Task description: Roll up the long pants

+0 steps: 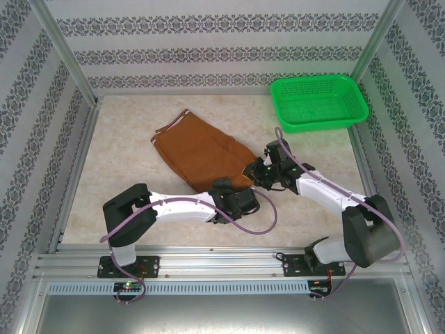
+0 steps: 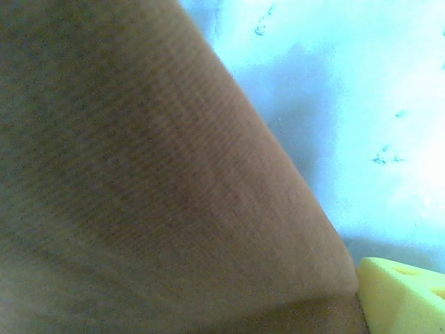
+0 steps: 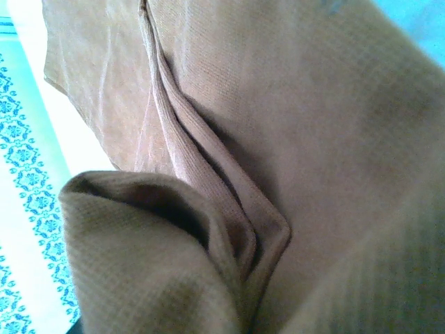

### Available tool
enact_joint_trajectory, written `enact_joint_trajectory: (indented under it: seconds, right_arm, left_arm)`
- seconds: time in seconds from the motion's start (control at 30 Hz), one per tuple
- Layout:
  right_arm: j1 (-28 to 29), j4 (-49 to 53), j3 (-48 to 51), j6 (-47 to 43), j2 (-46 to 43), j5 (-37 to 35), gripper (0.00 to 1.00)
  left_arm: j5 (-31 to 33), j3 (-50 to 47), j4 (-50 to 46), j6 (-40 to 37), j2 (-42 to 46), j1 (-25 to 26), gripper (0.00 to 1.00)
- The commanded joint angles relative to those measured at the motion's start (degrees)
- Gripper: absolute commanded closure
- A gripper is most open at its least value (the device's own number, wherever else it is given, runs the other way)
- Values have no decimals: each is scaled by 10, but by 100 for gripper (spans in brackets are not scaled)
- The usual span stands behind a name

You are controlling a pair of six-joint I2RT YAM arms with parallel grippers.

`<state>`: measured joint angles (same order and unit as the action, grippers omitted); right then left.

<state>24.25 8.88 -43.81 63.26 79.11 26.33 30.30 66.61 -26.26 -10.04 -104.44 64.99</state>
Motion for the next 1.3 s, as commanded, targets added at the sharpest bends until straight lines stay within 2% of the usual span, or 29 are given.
enact_joint_trajectory:
  seconds: [0.0, 0.23, 0.27, 0.3, 0.33, 0.37, 0.4, 0.5, 0.6, 0.63, 0.67, 0.77, 0.8, 0.83, 1.03, 1.13, 1.2, 1.23, 1.27]
  right_arm:
    - [9, -2, 16, 20, -14, 25, 100]
    - [5, 12, 55, 24, -52, 26, 100]
    - [2, 16, 58, 22, -57, 25, 100]
    - [0, 20, 62, 23, -63, 24, 100]
    - [-1, 19, 66, 24, -69, 22, 100]
    - [-2, 19, 70, 24, -74, 20, 100]
    - [-4, 22, 71, 23, -76, 17, 100]
    - [-15, 25, 73, 16, -75, 16, 100]
    - [-30, 39, 61, -7, -61, 9, 100]
    - [-39, 49, 51, -20, -52, 7, 91]
    - [-46, 57, 39, -35, -42, 3, 76]
    - [-60, 65, 3, -79, -25, -12, 52]
    - [-61, 68, -7, -91, -24, -21, 47]
    - [-64, 82, -24, -102, -20, -31, 43]
    - [-78, 137, -70, -130, -24, -35, 39]
    - [-79, 149, -52, -128, -50, -41, 37]
    - [-79, 158, -38, -130, -68, -48, 36]
    - [-79, 161, -32, -130, -75, -48, 30]
    - [-79, 162, -26, -128, -79, -43, 29]
  left_arm:
    - [38, 13, -20, 20, -25, -1, 0]
    - [144, 68, -33, 17, -127, -15, 0]
    - [141, 74, -38, 21, -133, -23, 7]
    - [118, 78, -44, 24, -134, -30, 19]
    - [92, 81, -49, 27, -132, -40, 51]
    - [87, 79, -47, 31, -127, -45, 91]
    - [81, 76, -45, 31, -123, -46, 100]
    - [-22, 59, -52, -1, -92, -42, 100]
    - [-206, 66, -102, -9, -54, -44, 100]
    - [-273, 76, -123, -9, -43, -47, 100]
    - [-326, 85, -141, -6, -36, -49, 100]
    - [-451, 112, -182, -5, -29, -63, 100]
    - [-483, 117, -189, -8, -29, -68, 100]
    - [-544, 125, -203, -19, -34, -78, 100]
    - [-859, 168, -265, -71, -82, -150, 99]
    - [-953, 191, -295, -96, -105, -179, 96]
    - [-958, 197, -308, -103, -117, -185, 94]
    - [-969, 199, -320, -111, -124, -189, 92]
    - [-975, 201, -329, -115, -136, -193, 89]
